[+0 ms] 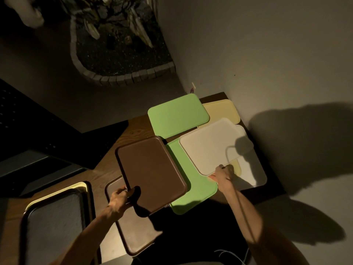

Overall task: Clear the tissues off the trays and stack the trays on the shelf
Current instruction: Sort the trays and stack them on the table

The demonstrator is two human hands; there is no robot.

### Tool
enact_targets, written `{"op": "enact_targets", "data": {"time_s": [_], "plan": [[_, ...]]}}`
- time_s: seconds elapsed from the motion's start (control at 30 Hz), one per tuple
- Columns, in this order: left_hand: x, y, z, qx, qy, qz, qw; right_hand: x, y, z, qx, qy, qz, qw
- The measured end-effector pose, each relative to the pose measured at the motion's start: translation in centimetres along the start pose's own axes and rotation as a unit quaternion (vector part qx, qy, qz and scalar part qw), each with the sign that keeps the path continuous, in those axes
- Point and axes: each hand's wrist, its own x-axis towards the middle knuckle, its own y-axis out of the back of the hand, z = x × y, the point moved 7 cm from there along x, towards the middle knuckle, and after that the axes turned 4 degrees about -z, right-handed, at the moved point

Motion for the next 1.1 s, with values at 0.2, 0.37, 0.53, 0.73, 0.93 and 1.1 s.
{"op": "enact_targets", "data": {"time_s": [0.2,0.37,0.53,0.73,0.93,1.1], "plan": [[-1.2,-1.0,1.4,0.006,-0.006,-0.031,0.999,3.7,0.1,2.0,-0.172,0.039,-0.037,0.984],[-1.9,-2.0,2.0,-0.007,-0.014,-0.068,0.998,-0.6,-2.6,-0.4,-0.337,0.116,-0.126,0.926],[-2.7,-2.4,2.2,-0.032,-0.006,-0.090,0.995,-3.7,-5.6,-1.5,-0.480,0.164,-0.178,0.843],[-4.1,-2.5,1.7,-0.071,0.005,-0.124,0.990,-4.6,-7.8,-1.2,-0.513,0.195,-0.209,0.809],[-4.3,-1.5,-0.6,-0.103,0.039,-0.143,0.984,-5.2,-8.7,-0.2,-0.525,0.202,-0.249,0.788],[-4.9,0.0,-2.7,-0.116,0.089,-0.153,0.977,-6.0,-9.6,1.9,-0.511,0.208,-0.293,0.781]]}}
